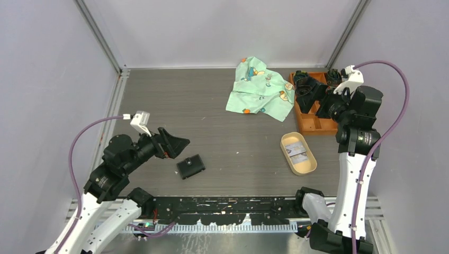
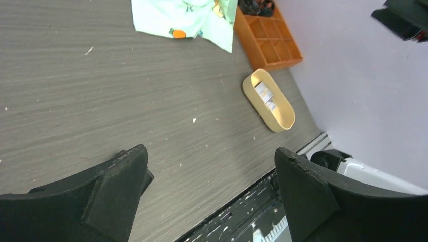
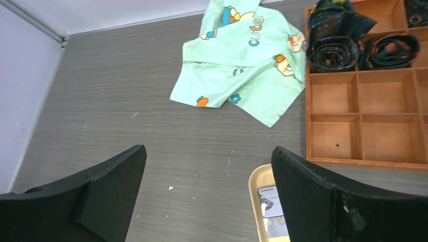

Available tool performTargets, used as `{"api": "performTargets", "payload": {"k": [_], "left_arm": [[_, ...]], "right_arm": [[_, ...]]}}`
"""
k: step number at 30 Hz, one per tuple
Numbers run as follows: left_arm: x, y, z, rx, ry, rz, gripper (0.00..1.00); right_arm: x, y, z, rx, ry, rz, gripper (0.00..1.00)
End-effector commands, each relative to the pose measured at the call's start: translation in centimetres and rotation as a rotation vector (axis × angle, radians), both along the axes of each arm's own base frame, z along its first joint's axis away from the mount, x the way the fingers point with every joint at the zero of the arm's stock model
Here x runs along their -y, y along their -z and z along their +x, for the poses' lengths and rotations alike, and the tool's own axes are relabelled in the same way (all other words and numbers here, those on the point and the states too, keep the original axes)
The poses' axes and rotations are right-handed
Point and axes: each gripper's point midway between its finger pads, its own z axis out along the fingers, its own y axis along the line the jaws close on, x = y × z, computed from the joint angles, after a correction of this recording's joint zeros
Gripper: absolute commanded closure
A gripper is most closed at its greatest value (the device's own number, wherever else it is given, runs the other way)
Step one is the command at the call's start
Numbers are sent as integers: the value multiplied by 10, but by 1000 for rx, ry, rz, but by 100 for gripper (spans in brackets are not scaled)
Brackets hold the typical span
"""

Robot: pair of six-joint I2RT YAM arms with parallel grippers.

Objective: Put the credit cards into the card holder
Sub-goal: Move the card holder to the center of the board.

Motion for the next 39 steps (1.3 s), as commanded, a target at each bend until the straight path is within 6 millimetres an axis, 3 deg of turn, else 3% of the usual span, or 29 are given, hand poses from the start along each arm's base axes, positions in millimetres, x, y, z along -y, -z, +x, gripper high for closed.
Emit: {"api": "performTargets", "payload": {"k": [1, 4, 7, 10, 15, 19, 22, 26, 33, 39], "left_arm": [[2, 11, -4, -12, 35, 30, 4], [4, 34, -2, -53, 31, 32, 6], [5, 69, 0, -148, 11, 46, 9], [5, 105, -2, -274, -25, 30, 12], [-9, 144, -6, -451, -165, 10, 23], [-21, 165, -16, -623, -284, 19, 30], [-28, 176, -24, -713, -367, 82, 32], [-43, 175, -21, -666, -531, 262, 37], [-25, 186, -21, -666, -663, 619, 30], [-4, 206, -1, -575, -569, 645, 27]], "right_arm": [[-17, -19, -1, 46, -69, 77, 1], [-35, -9, -3, 36, -204, 107, 0], [-71, 10, -20, 46, -505, 149, 1], [-90, 29, -29, 45, -691, 221, 1], [-106, 82, -25, -25, -734, -1, 0], [-115, 107, -18, -59, -759, -23, 1], [-113, 123, -15, -108, -746, -43, 1], [-110, 135, -19, -113, -732, -79, 1], [-116, 132, -25, -83, -748, -111, 1], [-122, 132, -30, -77, -775, -110, 0]]}}
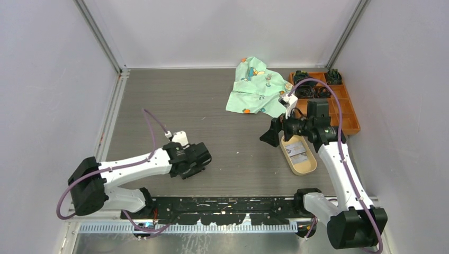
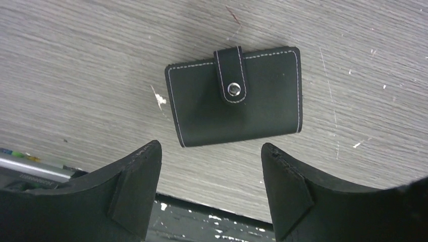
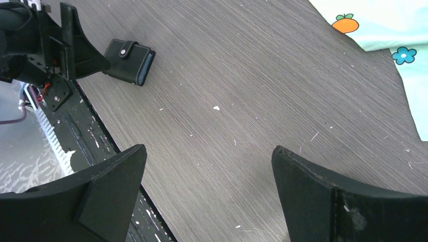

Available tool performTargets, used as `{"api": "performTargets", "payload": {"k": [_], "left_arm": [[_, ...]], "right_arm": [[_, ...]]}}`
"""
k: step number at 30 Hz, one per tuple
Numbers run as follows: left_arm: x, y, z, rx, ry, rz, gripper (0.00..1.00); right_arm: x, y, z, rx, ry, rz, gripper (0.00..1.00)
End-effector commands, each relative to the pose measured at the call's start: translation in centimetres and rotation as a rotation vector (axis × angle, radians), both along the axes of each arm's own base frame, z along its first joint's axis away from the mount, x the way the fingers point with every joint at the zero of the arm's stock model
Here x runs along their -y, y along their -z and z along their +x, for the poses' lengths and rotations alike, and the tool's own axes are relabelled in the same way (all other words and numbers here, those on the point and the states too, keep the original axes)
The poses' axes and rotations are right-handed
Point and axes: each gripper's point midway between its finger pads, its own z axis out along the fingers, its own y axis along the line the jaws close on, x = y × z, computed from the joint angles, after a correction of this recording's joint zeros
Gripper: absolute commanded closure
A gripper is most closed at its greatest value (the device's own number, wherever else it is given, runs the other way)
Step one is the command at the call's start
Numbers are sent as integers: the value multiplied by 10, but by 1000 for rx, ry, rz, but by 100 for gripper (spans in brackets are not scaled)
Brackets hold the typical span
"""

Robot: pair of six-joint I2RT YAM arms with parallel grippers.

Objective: Put the credit cards into the card holder
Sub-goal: Move the card holder to the center of the board.

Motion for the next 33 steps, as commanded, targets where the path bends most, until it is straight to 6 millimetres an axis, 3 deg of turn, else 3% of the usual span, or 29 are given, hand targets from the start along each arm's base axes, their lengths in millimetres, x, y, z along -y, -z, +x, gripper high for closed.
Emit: {"api": "performTargets", "payload": {"k": [1, 7, 14, 22, 31, 32, 33], "left_arm": [[-2, -2, 21, 134, 49, 6, 27], [1, 33, 17, 159, 146, -277, 30], [-24, 18, 23, 280, 104, -424, 38], [-6, 29, 27, 194, 120, -553, 54], [-9, 40, 17, 119, 116, -529, 50], [-7, 40, 18, 130, 121, -544, 56], [-6, 41, 19, 141, 123, -552, 71]], "right_arm": [[-4, -11, 3, 77, -22, -3, 1], [-11, -4, 2, 63, -53, -20, 1], [-15, 7, 3, 31, -71, -39, 0], [-15, 22, 7, -19, -75, -61, 1], [-19, 29, 6, -45, -96, -64, 1], [-20, 29, 6, -46, -103, -64, 1], [-22, 30, 4, -47, -114, -67, 1]]}}
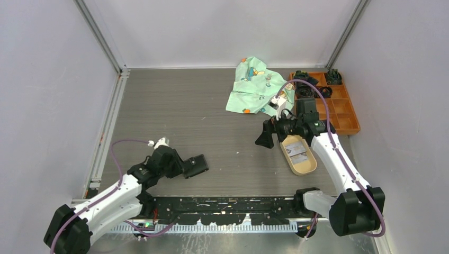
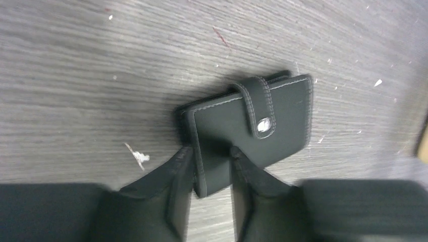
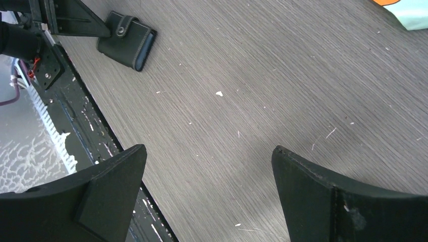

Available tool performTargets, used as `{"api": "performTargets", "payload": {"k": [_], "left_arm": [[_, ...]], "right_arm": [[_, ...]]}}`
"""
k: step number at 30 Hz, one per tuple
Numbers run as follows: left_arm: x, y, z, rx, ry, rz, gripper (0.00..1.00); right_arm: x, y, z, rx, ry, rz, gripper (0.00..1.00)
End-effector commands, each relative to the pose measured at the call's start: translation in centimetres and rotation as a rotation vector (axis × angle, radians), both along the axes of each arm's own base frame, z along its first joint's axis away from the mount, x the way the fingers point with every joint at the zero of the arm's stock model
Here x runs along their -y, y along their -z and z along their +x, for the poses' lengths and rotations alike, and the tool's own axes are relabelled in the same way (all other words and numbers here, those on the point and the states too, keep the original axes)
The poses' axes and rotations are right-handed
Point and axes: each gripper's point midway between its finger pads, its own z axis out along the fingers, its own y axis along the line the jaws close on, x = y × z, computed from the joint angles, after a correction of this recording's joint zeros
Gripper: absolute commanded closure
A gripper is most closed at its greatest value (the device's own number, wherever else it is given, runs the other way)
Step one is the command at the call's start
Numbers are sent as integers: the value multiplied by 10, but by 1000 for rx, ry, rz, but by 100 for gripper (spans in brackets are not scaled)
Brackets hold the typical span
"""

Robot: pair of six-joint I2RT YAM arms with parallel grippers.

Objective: Put the credit cards into the card holder
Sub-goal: Move the card holder to the center of the board.

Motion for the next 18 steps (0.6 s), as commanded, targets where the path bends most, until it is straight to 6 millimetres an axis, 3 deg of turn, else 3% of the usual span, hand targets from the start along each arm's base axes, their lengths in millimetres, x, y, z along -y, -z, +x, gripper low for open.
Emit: {"api": "performTargets", "payload": {"k": [1, 4, 7, 11, 14, 18], "left_arm": [[12, -3, 1, 29, 47, -62, 83], [26, -14, 7, 86, 136, -91, 100], [43, -33, 14, 186, 300, -81, 100], [78, -67, 21, 362, 529, -157, 100], [105, -85, 24, 396, 656, -241, 100], [138, -87, 25, 339, 781, -363, 100]], "right_arm": [[-8, -4, 0, 45, -59, -2, 1], [-24, -4, -17, 65, -192, 14, 1], [-39, 1, -37, 170, -380, -3, 1], [-55, 23, -69, 452, -755, -83, 1], [-72, 34, -76, 531, -937, -140, 1], [-96, 46, -74, 533, -990, -219, 22]]}}
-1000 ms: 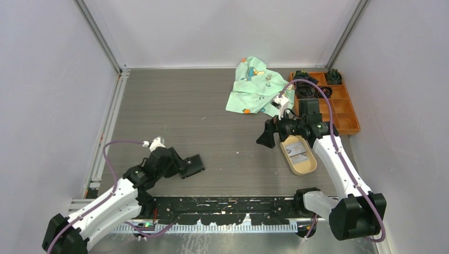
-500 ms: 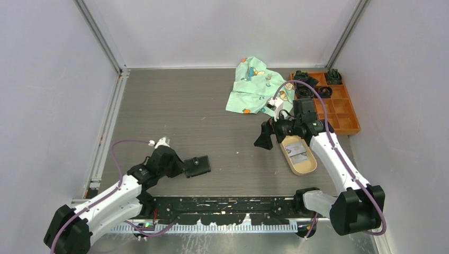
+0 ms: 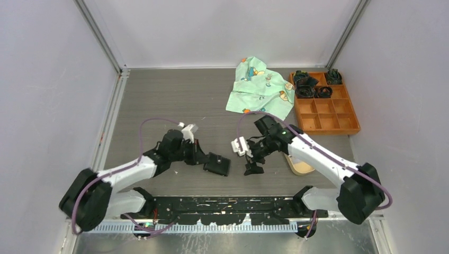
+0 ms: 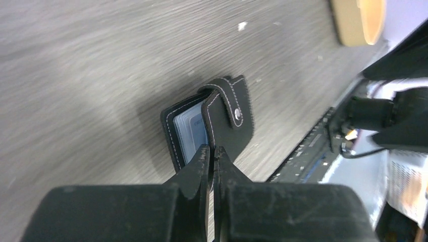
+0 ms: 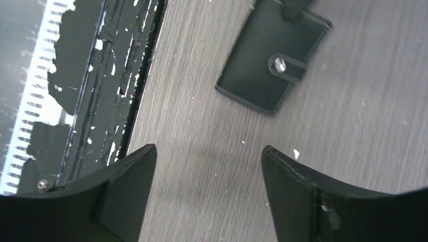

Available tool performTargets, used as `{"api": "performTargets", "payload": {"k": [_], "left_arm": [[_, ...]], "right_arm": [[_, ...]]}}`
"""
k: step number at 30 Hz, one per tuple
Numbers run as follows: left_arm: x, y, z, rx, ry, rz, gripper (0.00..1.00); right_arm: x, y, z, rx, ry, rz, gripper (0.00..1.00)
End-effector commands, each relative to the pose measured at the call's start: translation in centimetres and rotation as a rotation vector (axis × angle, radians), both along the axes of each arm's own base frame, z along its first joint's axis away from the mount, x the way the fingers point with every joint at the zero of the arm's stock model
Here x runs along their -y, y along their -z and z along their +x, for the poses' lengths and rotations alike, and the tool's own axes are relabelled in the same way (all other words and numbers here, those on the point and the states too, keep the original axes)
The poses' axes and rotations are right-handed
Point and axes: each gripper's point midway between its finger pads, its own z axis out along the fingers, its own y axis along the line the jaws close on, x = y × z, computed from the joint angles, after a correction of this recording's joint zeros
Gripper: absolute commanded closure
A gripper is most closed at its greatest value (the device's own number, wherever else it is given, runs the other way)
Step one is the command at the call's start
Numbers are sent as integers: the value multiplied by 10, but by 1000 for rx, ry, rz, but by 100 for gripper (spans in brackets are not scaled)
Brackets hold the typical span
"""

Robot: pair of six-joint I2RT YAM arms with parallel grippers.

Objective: Put the credit cards into the card holder
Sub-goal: Move the card holder to the center of the board.

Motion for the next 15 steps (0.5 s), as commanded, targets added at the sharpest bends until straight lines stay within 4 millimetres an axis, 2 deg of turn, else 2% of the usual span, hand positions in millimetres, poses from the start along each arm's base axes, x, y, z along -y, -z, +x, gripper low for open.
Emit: {"api": "performTargets", "payload": {"k": [1, 5, 7, 10, 15], "left_arm": [[58, -52, 13, 116, 257, -229, 100], [82, -44, 17, 55, 313, -266, 100], [94, -41, 20, 37, 330, -278, 100], [103, -33, 23, 1, 339, -295, 100], [105, -21, 23, -34, 340, -288, 100]], "right_arm": [[-26, 2, 17, 187, -93, -34, 26], [-35, 15, 30, 241, -25, -57, 40], [-38, 24, 35, 249, 15, -76, 44], [-38, 41, 45, 286, 57, -130, 45], [-32, 62, 52, 317, 68, -203, 44]]}}
